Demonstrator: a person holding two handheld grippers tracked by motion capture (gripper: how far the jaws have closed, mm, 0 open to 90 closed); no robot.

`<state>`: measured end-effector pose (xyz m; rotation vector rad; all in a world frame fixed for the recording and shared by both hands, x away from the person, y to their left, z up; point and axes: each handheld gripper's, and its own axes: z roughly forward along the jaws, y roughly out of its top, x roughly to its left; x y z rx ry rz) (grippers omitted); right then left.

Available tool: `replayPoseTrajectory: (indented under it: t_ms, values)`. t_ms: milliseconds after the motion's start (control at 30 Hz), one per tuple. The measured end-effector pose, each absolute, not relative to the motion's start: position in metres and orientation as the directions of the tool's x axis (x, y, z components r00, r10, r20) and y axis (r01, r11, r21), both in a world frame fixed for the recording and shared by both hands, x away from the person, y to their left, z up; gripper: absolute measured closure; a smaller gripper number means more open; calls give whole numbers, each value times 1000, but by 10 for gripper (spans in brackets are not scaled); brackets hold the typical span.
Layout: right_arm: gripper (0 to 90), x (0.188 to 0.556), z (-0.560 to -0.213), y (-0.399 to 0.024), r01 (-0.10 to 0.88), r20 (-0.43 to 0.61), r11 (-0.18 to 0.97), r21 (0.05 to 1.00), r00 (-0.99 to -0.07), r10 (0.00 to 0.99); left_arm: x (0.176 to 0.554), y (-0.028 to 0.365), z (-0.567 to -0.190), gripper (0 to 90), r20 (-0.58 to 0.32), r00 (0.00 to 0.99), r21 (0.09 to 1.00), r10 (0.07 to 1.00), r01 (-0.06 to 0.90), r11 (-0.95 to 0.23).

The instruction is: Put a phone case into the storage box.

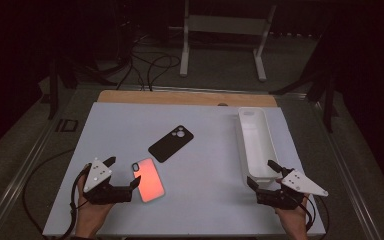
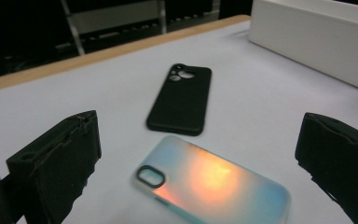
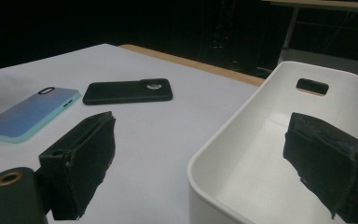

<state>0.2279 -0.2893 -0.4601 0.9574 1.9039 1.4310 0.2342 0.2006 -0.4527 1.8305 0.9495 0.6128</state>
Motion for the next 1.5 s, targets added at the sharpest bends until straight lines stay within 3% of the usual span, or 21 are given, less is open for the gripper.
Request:
replayPoseTrajectory:
  t_ms: [500,767,1133,1367,1500]
  values:
    - [90,229,-460,-289,210,-26,179,961,-578,816,255,171,-474,52,-64,605,874,794,419,-249]
    - [90,229,-461,-289,216,-25,180,960,-573,819,259,154,-485,157,-67,620,864,782,428,-266]
    - [90,228,-461,-288,214,-32,187,959,-575,818,264,132,-500,567,-83,668,821,739,466,-330]
    - [90,228,-461,-287,216,-33,190,958,-572,820,266,118,-509,874,-56,688,764,723,496,-413]
    - [90,228,-461,-287,214,-39,195,957,-573,819,267,112,-514,898,-53,702,736,710,508,-447]
